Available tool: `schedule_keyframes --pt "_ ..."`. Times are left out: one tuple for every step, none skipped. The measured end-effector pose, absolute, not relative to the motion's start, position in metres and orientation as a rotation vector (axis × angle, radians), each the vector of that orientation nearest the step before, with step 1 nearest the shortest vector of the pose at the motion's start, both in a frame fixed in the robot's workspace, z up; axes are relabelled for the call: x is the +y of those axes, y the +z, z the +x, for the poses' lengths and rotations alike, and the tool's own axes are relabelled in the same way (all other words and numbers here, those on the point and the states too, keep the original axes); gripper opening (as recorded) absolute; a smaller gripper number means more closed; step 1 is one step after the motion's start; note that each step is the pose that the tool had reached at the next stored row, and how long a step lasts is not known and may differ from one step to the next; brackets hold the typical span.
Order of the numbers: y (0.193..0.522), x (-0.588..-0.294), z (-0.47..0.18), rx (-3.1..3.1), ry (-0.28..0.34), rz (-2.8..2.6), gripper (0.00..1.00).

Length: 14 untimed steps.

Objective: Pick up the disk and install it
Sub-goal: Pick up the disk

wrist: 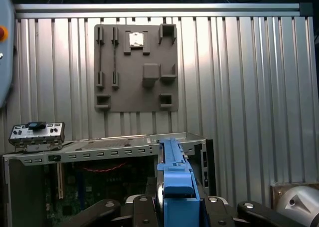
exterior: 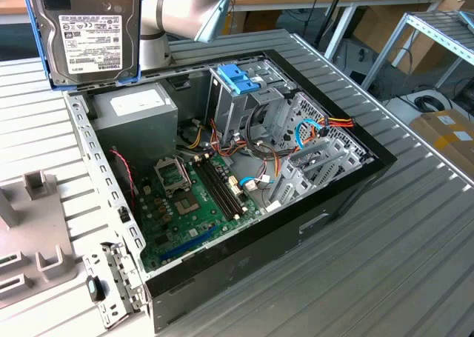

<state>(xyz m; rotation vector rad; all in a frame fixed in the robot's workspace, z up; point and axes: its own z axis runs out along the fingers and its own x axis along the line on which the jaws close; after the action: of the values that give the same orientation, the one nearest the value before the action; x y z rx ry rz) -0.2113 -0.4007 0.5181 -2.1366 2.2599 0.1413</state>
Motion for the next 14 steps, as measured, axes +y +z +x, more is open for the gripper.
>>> schedule_keyframes --pt "0.5180 -0.4013 -0.2108 2.260 0.141 -2.137 0.37" --pt "0.5180 -0.4017 -0.2104 2.260 0.141 -2.136 0.37" --pt "0.5180 -0.4024 -0.2099 2.260 0.141 -2.137 0.37" --pt "0.5180 -0.4028 -0.2096 2.260 0.141 -2.137 0.37" --pt "0.5179 -0.4034 -0.2092 2.260 0.141 -2.137 0.37" --pt "0.5179 -0.4039 -0.2088 2.260 0.141 -2.137 0.37" --pt "0.5179 -0.4046 -0.2084 2.260 0.141 -2.137 0.37" --pt "0.5178 -0.4051 -0.2080 2.260 0.141 -2.136 0.37" --pt "0.5178 -0.4056 -0.2076 2.260 0.141 -2.137 0.37" --pt "0.5178 -0.4061 -0.2072 2.260 0.141 -2.137 0.37" --pt "0.5177 -0.4065 -0.2069 2.260 0.141 -2.136 0.37" --pt "0.5177 -0.4070 -0.2065 2.260 0.141 -2.136 0.37" --pt "0.5177 -0.4074 -0.2061 2.260 0.141 -2.137 0.37" --pt "0.5177 -0.4079 -0.2058 2.260 0.141 -2.137 0.37"
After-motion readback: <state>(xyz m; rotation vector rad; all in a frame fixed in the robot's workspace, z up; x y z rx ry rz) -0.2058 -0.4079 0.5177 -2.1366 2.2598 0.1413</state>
